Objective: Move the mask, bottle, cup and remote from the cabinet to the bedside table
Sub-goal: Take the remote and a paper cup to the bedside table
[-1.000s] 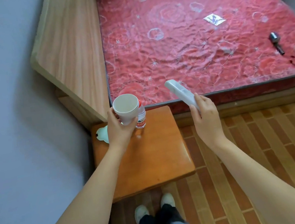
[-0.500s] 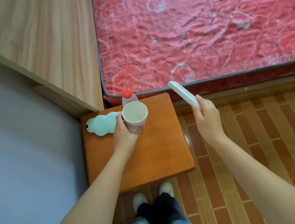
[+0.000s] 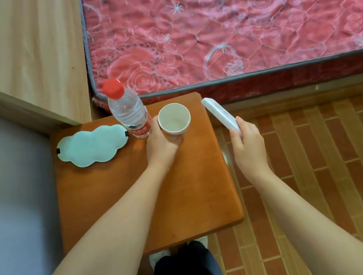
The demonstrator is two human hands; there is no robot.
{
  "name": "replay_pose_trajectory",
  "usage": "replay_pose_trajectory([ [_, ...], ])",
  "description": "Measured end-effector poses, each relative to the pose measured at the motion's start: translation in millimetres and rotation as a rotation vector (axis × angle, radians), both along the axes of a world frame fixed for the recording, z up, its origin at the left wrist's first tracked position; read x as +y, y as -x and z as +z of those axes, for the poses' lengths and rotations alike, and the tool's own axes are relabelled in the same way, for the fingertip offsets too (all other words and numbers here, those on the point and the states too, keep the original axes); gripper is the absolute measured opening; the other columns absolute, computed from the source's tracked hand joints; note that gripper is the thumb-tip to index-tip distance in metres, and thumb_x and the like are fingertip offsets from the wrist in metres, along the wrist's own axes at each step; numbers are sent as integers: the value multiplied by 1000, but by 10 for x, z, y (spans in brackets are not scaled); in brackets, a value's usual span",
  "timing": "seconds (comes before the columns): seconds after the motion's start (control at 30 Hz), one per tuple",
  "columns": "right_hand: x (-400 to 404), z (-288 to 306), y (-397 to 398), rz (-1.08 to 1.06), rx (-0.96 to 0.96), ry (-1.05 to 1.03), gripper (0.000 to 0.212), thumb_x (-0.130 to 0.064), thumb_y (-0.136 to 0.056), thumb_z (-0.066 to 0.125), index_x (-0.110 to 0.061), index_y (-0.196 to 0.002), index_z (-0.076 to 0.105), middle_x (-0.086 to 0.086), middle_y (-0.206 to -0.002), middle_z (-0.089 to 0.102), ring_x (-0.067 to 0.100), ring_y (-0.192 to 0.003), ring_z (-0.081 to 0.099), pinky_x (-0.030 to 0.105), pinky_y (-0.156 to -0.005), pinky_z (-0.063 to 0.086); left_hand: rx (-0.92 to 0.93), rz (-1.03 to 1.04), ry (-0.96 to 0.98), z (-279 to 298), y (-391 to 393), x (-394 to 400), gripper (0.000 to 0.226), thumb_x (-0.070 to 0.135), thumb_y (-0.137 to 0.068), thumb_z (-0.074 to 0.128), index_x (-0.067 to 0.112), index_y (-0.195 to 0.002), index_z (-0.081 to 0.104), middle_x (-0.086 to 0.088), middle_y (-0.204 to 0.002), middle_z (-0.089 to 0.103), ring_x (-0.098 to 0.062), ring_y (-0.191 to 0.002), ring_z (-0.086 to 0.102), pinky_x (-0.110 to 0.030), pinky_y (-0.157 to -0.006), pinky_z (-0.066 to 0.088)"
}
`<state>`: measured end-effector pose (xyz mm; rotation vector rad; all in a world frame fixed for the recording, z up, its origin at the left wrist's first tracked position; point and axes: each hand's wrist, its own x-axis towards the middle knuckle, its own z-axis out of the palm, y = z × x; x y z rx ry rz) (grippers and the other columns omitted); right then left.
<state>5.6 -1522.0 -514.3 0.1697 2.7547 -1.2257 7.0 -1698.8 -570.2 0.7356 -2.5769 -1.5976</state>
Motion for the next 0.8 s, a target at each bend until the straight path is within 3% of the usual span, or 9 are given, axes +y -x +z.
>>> replay_pose_trajectory([
  [0.17, 68, -230, 56, -1, 9, -6, 42, -26, -97, 36, -11, -136, 37, 10, -128, 49, 19, -109, 52, 33, -88, 52, 18, 14, 23, -298, 147, 28, 66, 28, -71, 77, 18, -124, 38, -3, -123, 54, -20, -111, 52, -39, -95, 45],
  [0.37, 86, -346, 78, -14, 9, -5, 42, -25, -96, 39, -12, -136, 38, 9, -129, 48, 19, -110, 51, 38, -90, 53, 48, 37, 19, -373, 194, 81, 68, 26, -70, 78, 16, -125, 39, -2, -121, 54, -17, -110, 51, -26, -88, 40],
  [0.53, 103, -319, 40, 21, 14, -13, 42, -24, -97, 37, -11, -137, 37, 10, -129, 48, 20, -113, 49, 34, -91, 50, -48, 55, -64, -382, 91, 62, 85, 33, -68, 78, 25, -136, 28, 1, -136, 47, -16, -124, 46, -42, -104, 40],
  [0.63, 107, -265, -15, 30, 3, -7, 42, -24, -97, 37, -11, -137, 36, 10, -129, 47, 18, -113, 48, 26, -87, 45, -158, -18, 95, -310, -157, 30, 86, 33, -77, 72, 22, -143, 18, -2, -146, 36, -18, -132, 36, -38, -107, 37],
  [0.8, 95, -153, -211, 53, -6, -41, 41, -24, -97, 37, -10, -136, 38, 10, -128, 49, 19, -113, 49, 26, -86, 44, -299, -236, 415, -303, -685, -239, 70, 37, -87, 58, 17, -143, 23, -3, -151, 27, -19, -139, 26, -34, -108, 31],
])
